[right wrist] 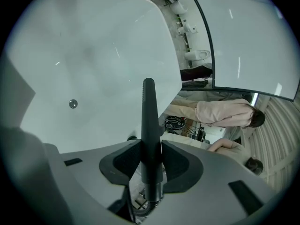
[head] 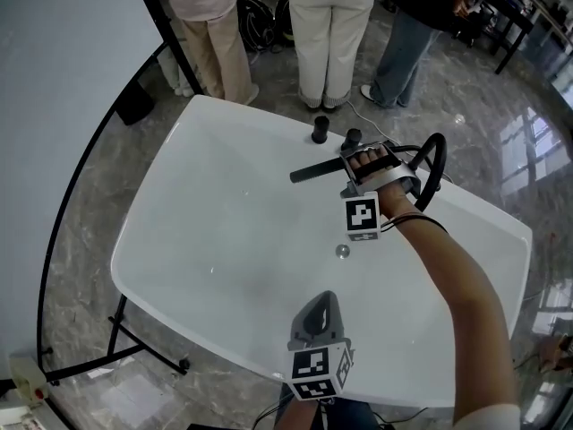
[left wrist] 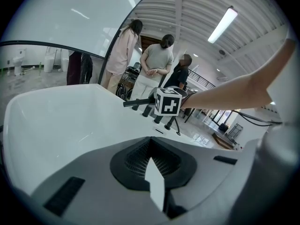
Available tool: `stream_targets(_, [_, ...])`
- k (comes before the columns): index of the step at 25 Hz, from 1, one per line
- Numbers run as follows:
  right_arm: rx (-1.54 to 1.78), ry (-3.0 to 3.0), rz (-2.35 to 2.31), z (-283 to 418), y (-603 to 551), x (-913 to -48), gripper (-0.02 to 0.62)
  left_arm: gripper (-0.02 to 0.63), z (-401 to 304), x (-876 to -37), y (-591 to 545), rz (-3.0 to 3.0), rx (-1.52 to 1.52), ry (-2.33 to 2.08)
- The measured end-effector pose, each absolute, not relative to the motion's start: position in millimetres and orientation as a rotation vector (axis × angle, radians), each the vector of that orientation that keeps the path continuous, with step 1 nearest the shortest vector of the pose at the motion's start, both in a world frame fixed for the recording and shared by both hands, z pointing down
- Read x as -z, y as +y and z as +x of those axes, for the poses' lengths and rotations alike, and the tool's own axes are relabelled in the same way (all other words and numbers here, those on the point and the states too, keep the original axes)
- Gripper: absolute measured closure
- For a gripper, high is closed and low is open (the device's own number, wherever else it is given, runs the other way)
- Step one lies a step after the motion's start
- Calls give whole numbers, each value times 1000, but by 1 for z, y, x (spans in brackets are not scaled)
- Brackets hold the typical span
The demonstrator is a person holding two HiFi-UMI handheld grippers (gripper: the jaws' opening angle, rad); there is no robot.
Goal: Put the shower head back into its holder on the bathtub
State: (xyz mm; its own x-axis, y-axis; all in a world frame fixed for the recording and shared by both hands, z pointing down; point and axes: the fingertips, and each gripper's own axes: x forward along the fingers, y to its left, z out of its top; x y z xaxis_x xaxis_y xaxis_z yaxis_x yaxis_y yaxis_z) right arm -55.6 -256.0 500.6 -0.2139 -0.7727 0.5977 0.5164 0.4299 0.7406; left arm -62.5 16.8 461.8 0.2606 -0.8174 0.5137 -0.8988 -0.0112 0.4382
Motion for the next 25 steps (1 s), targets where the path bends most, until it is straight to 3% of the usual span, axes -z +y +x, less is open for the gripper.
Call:
stream_targets(15, [986, -1639, 707, -65, -311, -417, 457, 609, -62, -458, 17, 1845, -157, -1562])
stream_targets(25, [871, -1728, 1018, -23, -363, -343, 457, 609, -67, -456, 2, 1851, -165, -1578])
